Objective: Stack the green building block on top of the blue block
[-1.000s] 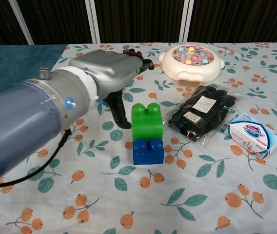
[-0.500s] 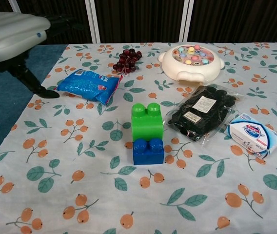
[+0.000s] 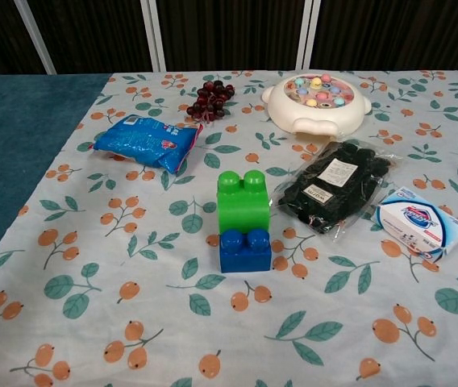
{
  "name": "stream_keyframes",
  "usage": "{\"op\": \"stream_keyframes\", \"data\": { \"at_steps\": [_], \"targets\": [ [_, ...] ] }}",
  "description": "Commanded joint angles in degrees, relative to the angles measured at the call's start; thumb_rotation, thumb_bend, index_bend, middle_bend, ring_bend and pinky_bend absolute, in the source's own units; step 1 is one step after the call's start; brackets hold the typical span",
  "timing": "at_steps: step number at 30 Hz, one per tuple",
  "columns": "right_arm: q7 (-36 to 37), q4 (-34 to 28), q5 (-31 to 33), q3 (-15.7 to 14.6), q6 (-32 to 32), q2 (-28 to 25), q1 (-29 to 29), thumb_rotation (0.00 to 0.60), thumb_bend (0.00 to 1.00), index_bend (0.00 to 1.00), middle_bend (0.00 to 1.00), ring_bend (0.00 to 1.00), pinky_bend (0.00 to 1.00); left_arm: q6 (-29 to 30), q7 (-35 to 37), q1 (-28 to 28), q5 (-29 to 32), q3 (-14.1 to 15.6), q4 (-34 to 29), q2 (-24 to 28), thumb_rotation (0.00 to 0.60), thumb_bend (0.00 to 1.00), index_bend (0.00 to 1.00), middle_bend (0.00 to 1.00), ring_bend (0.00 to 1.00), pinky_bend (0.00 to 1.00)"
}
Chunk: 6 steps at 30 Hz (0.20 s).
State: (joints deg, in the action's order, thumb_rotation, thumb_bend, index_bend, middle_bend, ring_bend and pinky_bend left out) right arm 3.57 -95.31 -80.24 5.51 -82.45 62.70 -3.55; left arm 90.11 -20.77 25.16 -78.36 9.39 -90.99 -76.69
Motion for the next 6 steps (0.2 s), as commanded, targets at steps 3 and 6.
{"op": "stream_keyframes", "data": {
  "at_steps": [3,6],
  "targets": [
    [-0.41,0.13,-0.36,-0.12,-0.21,0.11,0.03,0.600,0.16,0.00,0.00,0.00,0.19,1.10,7.26,-5.31,-0.32,-0.34,4.58,0.64,0.600,0.07,0.00,0.00,0.00,0.00],
    [-0.66,0.16,-0.55,-0.21,-0.31,0.21,0.04,0.600,0.16,0.00,0.00,0.00,0.19,-0.15,7.70,-5.93,0.18,-1.60,5.67,0.65,0.600,0.07,0.00,0.00,0.00,0.00]
  ]
}}
